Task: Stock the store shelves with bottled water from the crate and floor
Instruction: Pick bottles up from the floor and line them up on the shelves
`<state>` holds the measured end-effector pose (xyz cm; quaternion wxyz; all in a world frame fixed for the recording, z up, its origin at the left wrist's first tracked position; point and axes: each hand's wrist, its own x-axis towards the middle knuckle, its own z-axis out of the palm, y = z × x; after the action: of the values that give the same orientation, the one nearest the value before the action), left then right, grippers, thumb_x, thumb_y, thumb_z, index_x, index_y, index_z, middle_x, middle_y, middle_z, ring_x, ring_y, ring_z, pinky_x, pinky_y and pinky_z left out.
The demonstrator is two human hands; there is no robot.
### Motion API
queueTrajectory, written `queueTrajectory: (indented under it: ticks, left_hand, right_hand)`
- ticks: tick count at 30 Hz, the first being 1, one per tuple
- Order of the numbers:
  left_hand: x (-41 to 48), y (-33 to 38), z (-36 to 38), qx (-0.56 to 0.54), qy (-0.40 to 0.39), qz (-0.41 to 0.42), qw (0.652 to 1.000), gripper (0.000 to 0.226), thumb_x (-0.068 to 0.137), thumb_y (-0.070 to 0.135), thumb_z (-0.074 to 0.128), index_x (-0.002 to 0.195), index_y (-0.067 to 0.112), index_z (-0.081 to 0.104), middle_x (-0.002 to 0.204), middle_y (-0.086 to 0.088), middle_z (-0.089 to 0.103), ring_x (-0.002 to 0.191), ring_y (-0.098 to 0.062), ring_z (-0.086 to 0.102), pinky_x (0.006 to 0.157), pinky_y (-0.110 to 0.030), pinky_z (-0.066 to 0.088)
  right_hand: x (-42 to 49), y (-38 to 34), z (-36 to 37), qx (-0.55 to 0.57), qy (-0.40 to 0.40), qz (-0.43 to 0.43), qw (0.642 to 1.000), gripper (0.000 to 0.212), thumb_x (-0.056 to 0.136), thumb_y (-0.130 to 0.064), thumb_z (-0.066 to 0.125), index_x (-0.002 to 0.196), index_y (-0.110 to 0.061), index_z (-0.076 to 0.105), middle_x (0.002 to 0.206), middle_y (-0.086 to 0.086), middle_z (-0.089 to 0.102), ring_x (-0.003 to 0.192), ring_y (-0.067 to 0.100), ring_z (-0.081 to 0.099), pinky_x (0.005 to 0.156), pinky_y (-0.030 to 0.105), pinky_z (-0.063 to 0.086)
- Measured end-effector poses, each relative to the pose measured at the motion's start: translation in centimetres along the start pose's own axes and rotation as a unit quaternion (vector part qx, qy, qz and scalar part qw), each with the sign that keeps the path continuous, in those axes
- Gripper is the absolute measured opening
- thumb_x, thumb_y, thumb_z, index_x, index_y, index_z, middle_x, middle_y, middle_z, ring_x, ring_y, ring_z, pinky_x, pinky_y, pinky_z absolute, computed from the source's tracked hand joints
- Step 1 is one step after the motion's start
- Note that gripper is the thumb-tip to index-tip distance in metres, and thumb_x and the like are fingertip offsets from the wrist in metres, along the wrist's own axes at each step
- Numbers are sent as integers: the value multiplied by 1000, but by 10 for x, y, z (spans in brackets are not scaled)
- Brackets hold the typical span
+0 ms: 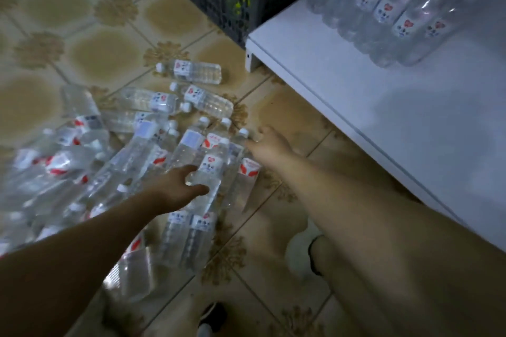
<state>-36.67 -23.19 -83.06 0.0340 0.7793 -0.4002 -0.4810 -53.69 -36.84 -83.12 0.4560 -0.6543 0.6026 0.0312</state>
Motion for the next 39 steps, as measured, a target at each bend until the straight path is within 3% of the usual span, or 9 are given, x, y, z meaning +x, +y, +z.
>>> queueTrajectory:
  ticks: [12, 18, 21, 24, 27, 30, 33, 35, 39]
  left_hand:
    - [28, -82, 48, -137, -14, -44, 989, 76, 85, 32, 71, 149, 21, 31, 148, -10, 41, 127, -28, 48, 102, -35, 40]
    - [69, -79, 55, -297, -34, -90, 950, 79, 83, 28, 73, 149, 27, 30, 149, -13, 37, 119, -29, 52, 94, -42, 50]
    - [77, -73, 56, -318, -35, -99, 942, 75, 83, 15, 73, 147, 19, 35, 127, -8, 55, 103, -26, 62, 84, -41, 55]
    - [66, -63, 53, -401, -62, -93, 909, 62, 83, 6, 70, 139, 15, 45, 101, 0, 60, 86, -20, 66, 69, -34, 57]
    - [48, -41, 37, -414, -93, -66, 903, 48, 83, 7, 71, 126, 14, 52, 109, -8, 61, 92, -28, 67, 75, -44, 59]
    - [23, -5, 6, -422, -120, -28, 898, 42, 84, 8, 70, 122, 12, 51, 117, -17, 60, 96, -34, 66, 76, -51, 58]
    - [-14, 35, -25, -398, -137, 37, 906, 40, 85, 14, 69, 120, 19, 50, 118, -16, 60, 104, -34, 63, 74, -50, 58]
    - [-41, 62, -41, -371, -129, 92, 915, 47, 86, 15, 69, 125, 31, 47, 116, -8, 60, 103, -27, 63, 77, -47, 58]
    - [-104, 106, -63, -391, -72, 194, 897, 59, 88, 6, 64, 131, 39, 44, 107, -7, 60, 88, -18, 66, 57, -29, 54]
  right_hand:
    - [22, 19, 138, 109, -50, 128, 985, 54, 89, -35, 63, 137, -19, 42, 123, 0, 61, 94, 19, 59, 73, 28, 46]
    - [61, 9, 152, 221, -34, 213, 951, 76, 80, -50, 66, 140, -16, 37, 117, 2, 57, 98, 24, 57, 90, 37, 48]
    - [78, 13, 155, 297, -28, 243, 923, 85, 52, -55, 75, 122, -12, 57, 105, 7, 70, 91, 26, 69, 88, 44, 56]
    - [74, 19, 144, 345, -51, 262, 900, 79, 41, -52, 78, 110, -14, 66, 94, 6, 74, 84, 25, 72, 83, 42, 58]
    - [54, 13, 113, 382, -48, 245, 890, 83, 44, -55, 82, 116, -17, 66, 99, 6, 74, 86, 26, 73, 81, 45, 58]
    - [13, -12, 62, 443, -38, 191, 875, 28, 81, -34, 70, 102, -15, 70, 88, 7, 75, 76, 24, 73, 76, 41, 58]
    - [-29, -33, 12, 470, 9, 115, 875, 39, 78, -33, 72, 112, -15, 66, 97, 11, 75, 87, 31, 72, 83, 52, 56]
    - [-57, -51, -18, 472, 42, 58, 879, 36, 79, -32, 73, 111, -18, 67, 97, 9, 75, 86, 31, 72, 75, 47, 59]
    - [-127, -85, -76, 487, 126, -62, 862, 35, 84, -28, 72, 117, -20, 61, 96, 7, 73, 77, 22, 72, 63, 37, 58]
